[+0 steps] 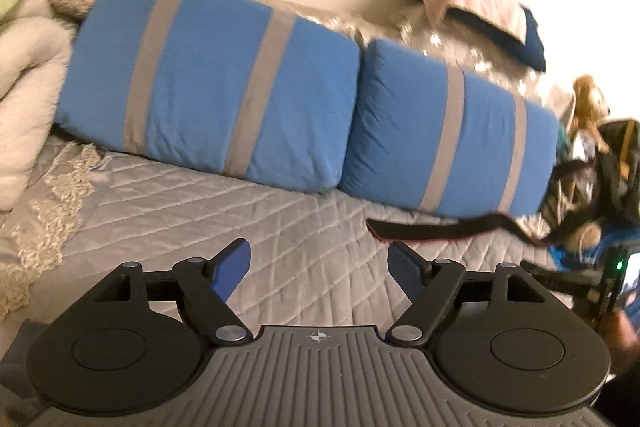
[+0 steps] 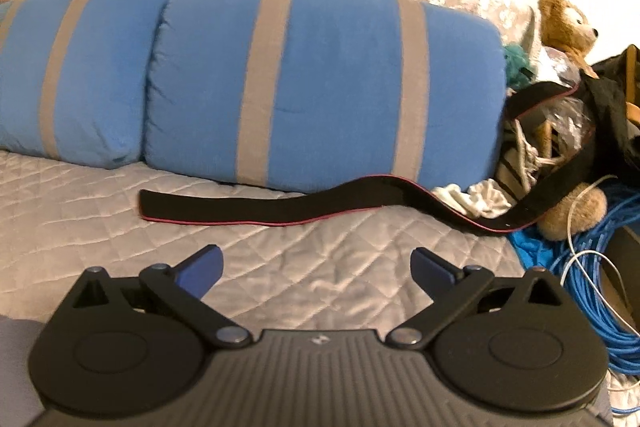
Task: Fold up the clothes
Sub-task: 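Move the left gripper to the pants corner and close on it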
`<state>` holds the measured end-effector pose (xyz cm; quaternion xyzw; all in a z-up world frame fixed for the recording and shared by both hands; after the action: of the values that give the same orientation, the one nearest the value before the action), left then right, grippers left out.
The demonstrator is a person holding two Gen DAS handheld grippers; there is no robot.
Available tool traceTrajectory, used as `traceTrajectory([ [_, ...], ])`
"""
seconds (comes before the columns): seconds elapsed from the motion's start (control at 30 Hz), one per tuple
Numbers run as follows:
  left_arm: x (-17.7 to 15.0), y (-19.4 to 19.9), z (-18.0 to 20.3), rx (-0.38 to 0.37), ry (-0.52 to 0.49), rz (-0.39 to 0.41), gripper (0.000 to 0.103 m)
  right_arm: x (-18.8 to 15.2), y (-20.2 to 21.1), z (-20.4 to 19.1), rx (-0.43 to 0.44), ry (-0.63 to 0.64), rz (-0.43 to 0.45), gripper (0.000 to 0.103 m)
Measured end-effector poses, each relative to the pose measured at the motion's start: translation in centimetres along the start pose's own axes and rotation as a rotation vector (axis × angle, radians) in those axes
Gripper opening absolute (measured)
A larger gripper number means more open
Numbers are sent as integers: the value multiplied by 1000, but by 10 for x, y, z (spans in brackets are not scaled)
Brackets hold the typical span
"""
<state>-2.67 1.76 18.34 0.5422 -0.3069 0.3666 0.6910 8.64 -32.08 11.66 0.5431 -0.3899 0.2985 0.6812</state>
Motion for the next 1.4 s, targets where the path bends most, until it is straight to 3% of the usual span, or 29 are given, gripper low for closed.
traceTrajectory([
  [0.23,-14,31,-48,40,100,36,80,4,30,-27,95,-14,39,103],
  [0.43,-38,44,-96,122,166,24,80,-4,62,-44,155,4,103,103],
  [0.63,-56,53,-133,219,276,-44,80,-21,71,-41,169,-102,60,103],
  [0.73,-63,55,-147,173,384,-55,80,-32,68,-42,201,-173,17,103],
  [0.83,-70,49,-156,106,441,-66,80,-37,67,-53,207,-119,0,103],
  [0.93,-75,44,-160,132,459,-76,80,-40,70,-69,203,-22,23,103],
  [1.13,-81,49,-181,153,480,34,80,-46,71,-80,253,22,6,103],
  [1.4,-78,24,-242,257,547,-17,79,-47,67,-87,253,63,11,103],
])
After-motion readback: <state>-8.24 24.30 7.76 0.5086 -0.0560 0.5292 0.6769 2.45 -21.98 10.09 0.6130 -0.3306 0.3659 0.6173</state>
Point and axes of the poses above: each gripper's, at about its wrist camera, not at the fingertips, and y roughly against the way its jaws point, z to its right, x to its top, the point moved 1 cm from there along -y, roughly the way its jaws point, and after that the axes turned 3 degrees about -z, right-handed, at the moved point
